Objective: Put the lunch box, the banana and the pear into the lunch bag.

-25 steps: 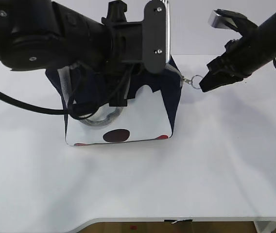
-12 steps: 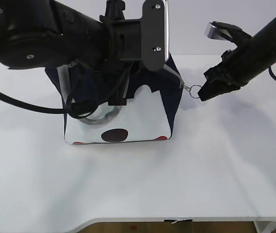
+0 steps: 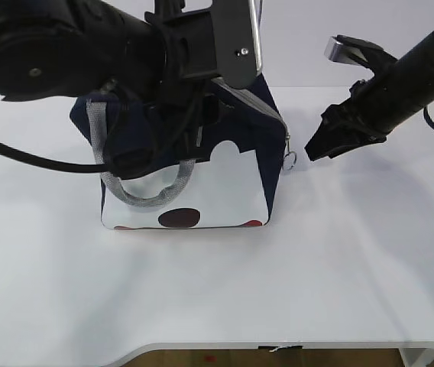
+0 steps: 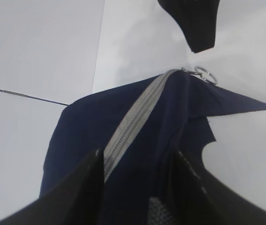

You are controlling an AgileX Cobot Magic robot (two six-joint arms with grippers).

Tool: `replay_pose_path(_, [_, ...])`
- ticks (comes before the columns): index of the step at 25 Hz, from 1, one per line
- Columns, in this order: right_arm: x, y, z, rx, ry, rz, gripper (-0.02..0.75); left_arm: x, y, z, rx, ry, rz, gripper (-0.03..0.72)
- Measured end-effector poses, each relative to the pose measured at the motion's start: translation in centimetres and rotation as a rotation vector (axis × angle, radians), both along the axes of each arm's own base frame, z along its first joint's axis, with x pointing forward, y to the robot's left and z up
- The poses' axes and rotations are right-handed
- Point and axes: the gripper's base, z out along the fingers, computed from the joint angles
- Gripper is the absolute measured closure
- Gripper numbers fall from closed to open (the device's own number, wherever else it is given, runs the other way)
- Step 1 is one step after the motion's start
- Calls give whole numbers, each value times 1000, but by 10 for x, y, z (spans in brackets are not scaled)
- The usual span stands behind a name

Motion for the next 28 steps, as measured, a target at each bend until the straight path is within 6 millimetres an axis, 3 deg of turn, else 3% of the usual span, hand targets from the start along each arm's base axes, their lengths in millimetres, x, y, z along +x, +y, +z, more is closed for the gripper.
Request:
replay_pose_path(9, [2, 3, 9, 65, -21, -20, 319, -1, 0, 0, -66, 58, 33, 295])
replay_pose_path(12, [0, 4, 14, 67, -32, -20, 310, -4, 1, 8, -127, 80, 48, 255])
replay_pose_path(20, [-4, 8, 20, 118, -4, -3, 199, -11, 3, 22, -276, 161, 93, 132])
replay_pose_path(24, [-7, 8, 25, 127, -6, 4, 185, -9, 1, 40, -333, 146, 94, 109])
replay_pose_path(28, [-9, 4, 46, 144, -59, -6, 183, -1, 2, 68, -402, 91, 100, 106])
